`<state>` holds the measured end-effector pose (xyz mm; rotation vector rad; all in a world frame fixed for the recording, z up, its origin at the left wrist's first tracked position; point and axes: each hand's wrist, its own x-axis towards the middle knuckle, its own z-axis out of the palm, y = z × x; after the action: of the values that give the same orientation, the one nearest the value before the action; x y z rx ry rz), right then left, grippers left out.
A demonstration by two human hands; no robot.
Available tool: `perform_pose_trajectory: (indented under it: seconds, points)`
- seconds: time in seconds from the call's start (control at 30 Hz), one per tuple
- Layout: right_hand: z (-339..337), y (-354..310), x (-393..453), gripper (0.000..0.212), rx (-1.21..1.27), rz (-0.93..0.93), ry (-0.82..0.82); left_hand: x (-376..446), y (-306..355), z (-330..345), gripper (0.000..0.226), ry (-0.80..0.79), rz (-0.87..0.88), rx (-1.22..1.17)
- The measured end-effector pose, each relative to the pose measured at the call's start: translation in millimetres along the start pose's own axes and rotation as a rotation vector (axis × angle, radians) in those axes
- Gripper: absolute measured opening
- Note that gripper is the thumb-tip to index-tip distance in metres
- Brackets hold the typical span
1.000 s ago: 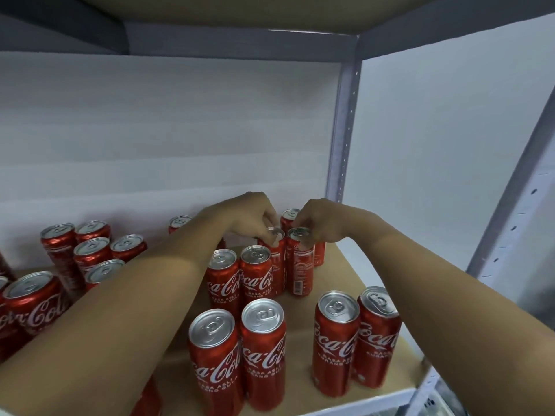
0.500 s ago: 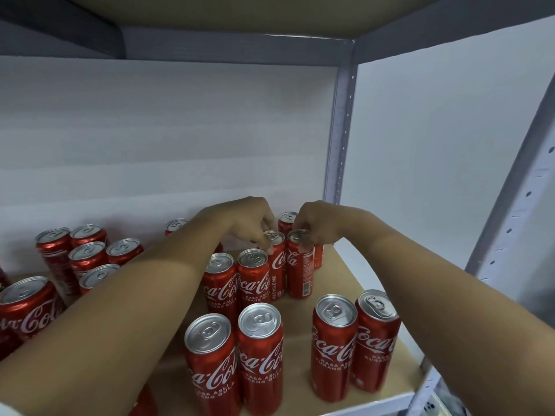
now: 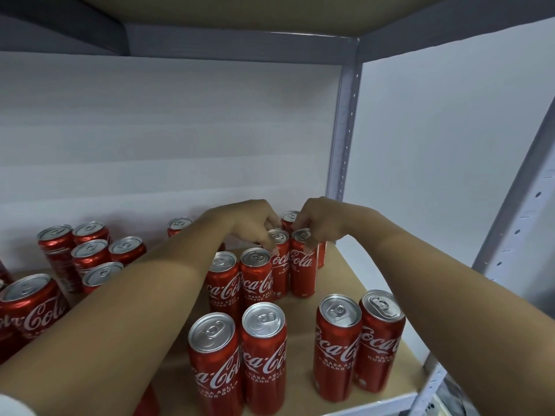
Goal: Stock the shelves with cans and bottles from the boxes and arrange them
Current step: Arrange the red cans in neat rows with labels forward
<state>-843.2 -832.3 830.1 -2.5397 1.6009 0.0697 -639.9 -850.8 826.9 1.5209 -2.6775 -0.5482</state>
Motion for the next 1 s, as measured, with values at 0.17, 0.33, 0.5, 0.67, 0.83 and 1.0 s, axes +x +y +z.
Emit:
perform_pose_trajectory:
  seconds: [0.17,0.33,0.5,0.67,0.83,1.0]
  points:
    - [7,4,4,0.057,0.077,0.110,0.018,0,7,4,0.064,0.091,-0.072,-0.040]
    - [8,6,6,0.050,0.095,0.133,0.011,5,4,2,0.048,0.065,-0.028,-0.025]
    - [8,17,-2,0.041,0.208,0.061,0.000,5,-4,4,0.068,0.035,0.002,-0.099]
    - [13,15,-2,0.057,0.327,0.149,0.046,5,1,5,0.062,0.087,-0.006,-0.117]
    - [10,21,-5,0.045,0.372,0.094,-0.001,8,1,2,0.063,0.032,-0.001,-0.091]
    - [9,17,-4,0.052,0.382,0.070,-0.050,8,5,4,0.071,0.000,0.011,-0.074]
